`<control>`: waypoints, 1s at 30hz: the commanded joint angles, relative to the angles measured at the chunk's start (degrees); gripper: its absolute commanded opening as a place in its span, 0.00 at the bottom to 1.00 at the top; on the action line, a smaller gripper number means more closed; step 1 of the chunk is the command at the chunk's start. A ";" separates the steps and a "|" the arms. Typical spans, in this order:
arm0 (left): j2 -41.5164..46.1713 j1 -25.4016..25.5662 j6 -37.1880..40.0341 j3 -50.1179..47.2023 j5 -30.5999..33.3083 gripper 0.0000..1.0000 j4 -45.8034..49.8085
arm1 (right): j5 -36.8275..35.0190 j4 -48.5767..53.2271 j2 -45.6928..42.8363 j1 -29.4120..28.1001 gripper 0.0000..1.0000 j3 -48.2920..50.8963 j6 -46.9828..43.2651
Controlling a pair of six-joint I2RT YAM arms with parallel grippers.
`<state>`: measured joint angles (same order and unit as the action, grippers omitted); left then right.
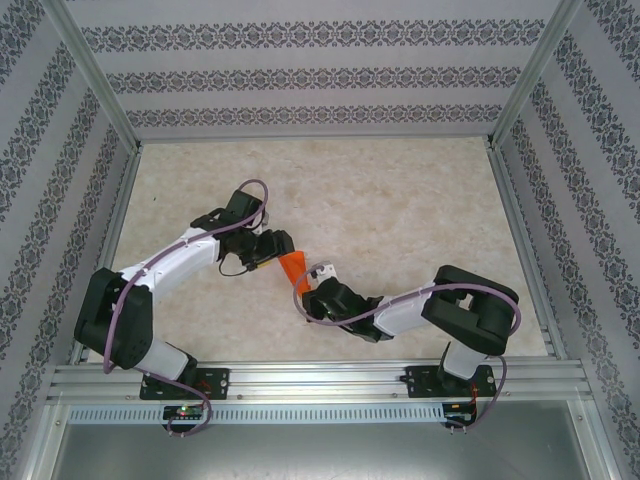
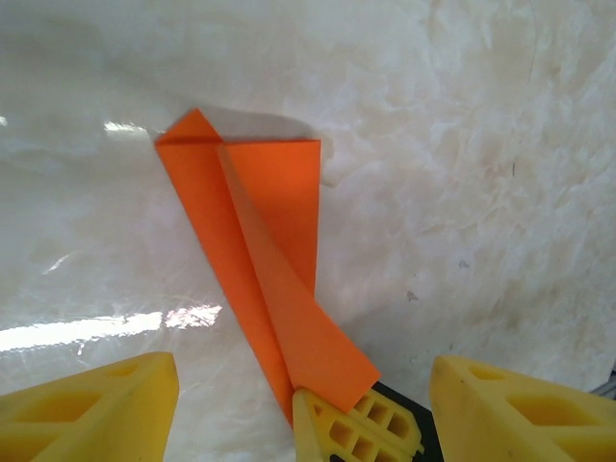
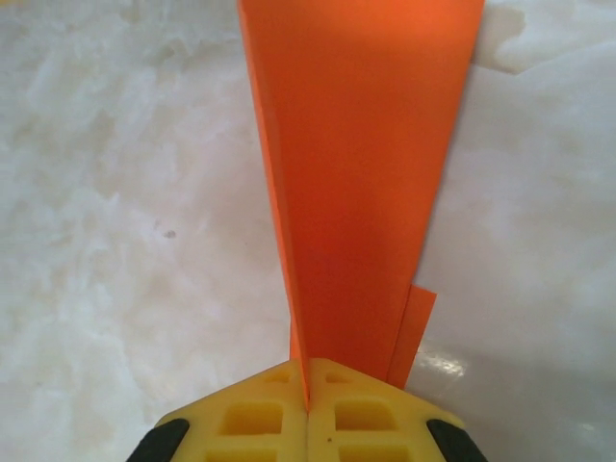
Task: Fold a paper plane with a square sheet of paper (pick it up from the middle)
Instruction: Fold the wing for the fifth time at the center of the table.
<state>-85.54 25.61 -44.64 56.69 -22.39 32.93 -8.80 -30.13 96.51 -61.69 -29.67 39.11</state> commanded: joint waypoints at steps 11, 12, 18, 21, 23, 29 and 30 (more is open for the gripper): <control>-0.33 1.55 -1.32 -5.82 -8.41 0.68 -11.45 | 10.19 -6.52 3.58 3.73 0.00 1.33 13.48; -0.56 1.67 -1.49 -5.96 -8.58 0.68 -11.63 | 9.67 -6.19 3.60 3.71 0.00 1.57 13.90; -1.32 2.10 -1.86 -6.54 -9.50 0.67 -12.54 | 9.40 -4.16 4.19 3.69 0.03 1.74 14.98; -1.80 2.34 -2.13 -6.80 -10.55 0.67 -13.63 | 10.40 -3.29 4.87 3.69 0.04 0.96 15.67; -2.42 2.47 -2.71 -7.03 -11.90 0.67 -14.84 | 11.02 -3.35 5.54 3.77 0.04 0.67 17.04; -4.66 3.36 -4.63 -7.91 -16.33 0.67 -21.22 | 12.72 -3.27 7.00 3.86 0.06 0.49 18.82; -4.65 3.52 -5.19 -8.19 -16.83 0.67 -22.71 | 12.74 -3.09 7.03 3.88 0.06 0.49 18.92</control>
<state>-89.43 28.23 -47.75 49.43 -35.77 16.80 1.43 -35.86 100.09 -57.74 -28.77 56.10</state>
